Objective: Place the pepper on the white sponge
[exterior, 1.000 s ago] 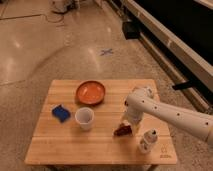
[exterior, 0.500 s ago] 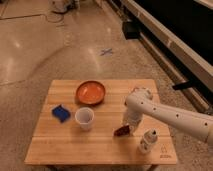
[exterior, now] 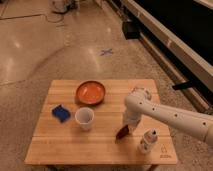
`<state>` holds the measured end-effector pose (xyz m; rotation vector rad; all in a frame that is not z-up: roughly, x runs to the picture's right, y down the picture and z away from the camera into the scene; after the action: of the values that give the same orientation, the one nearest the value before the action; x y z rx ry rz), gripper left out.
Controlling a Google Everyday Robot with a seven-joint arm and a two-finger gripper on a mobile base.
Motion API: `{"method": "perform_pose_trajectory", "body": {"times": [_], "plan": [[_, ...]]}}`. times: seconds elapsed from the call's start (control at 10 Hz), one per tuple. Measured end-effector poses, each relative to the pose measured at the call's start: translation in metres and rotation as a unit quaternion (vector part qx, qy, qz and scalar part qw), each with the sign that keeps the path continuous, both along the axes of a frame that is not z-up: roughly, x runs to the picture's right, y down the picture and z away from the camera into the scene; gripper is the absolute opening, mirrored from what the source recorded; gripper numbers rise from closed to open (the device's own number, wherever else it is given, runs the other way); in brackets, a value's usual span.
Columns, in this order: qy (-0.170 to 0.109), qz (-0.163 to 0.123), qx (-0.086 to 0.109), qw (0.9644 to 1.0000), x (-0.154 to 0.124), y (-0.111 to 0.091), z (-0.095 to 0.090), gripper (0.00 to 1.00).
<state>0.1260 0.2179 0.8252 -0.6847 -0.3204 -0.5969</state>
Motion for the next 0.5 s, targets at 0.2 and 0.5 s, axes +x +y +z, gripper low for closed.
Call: {"method": "perform_pose_trajectory", "body": {"times": [0.2, 0.5], "plan": [[-0.001, -0.014, 0.002, 0.9999, -0.002, -0.008, -0.006, 0.0], [-0.025, -0.044, 0.003, 0.9987, -0.023, -0.045, -0.026, 0.0]]}}
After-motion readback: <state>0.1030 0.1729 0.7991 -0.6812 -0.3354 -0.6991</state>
